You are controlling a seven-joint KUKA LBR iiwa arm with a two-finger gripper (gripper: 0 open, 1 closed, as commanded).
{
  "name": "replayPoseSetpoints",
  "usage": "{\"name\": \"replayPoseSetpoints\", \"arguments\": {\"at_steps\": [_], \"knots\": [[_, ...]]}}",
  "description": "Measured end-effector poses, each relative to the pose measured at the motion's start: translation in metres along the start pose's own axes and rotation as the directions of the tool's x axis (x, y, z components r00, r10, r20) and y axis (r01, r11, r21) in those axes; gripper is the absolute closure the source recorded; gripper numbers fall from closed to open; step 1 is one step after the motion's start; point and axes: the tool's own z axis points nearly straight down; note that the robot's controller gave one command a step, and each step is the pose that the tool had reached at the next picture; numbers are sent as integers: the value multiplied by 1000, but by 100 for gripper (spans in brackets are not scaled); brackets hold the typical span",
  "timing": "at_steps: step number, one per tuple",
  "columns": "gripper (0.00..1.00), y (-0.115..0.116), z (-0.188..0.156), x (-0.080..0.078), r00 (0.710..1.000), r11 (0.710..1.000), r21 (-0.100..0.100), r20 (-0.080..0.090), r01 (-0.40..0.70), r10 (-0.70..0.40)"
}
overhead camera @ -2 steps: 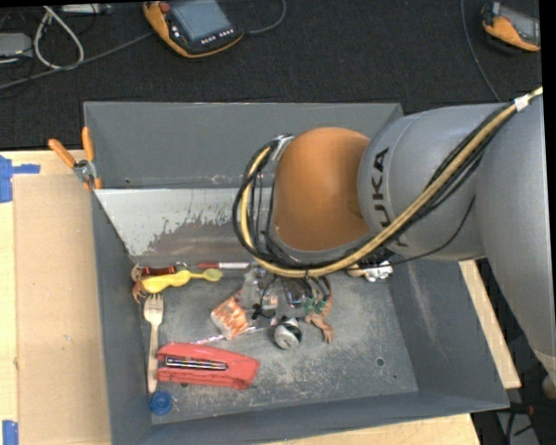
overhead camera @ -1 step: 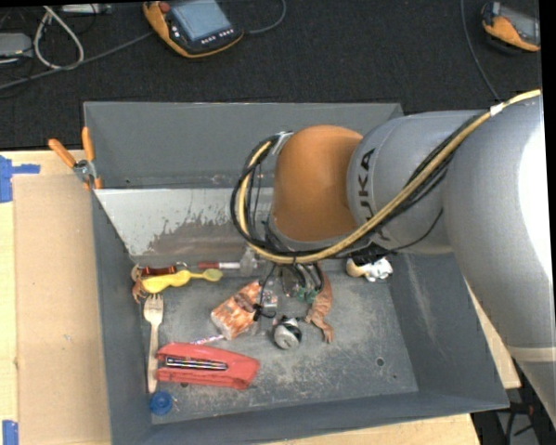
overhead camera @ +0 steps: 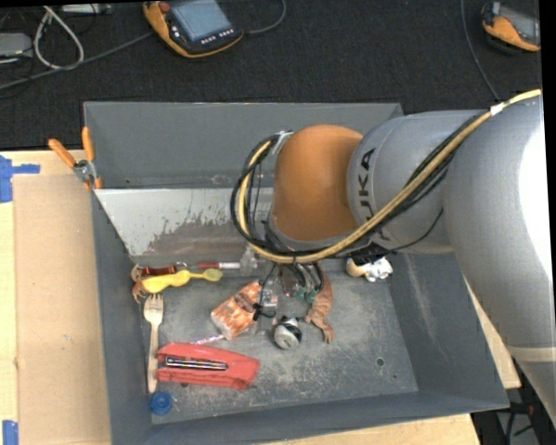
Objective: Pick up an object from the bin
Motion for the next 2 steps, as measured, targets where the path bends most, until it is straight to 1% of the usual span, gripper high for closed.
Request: {"name": "replayPoseSetpoints", "arguments": {"at_steps": [1,2], "knots": [[0,-30,42,13,998,998,-1,1,-63,63],[100,-31,42,12,998,998,-1,2,-63,63]]}}
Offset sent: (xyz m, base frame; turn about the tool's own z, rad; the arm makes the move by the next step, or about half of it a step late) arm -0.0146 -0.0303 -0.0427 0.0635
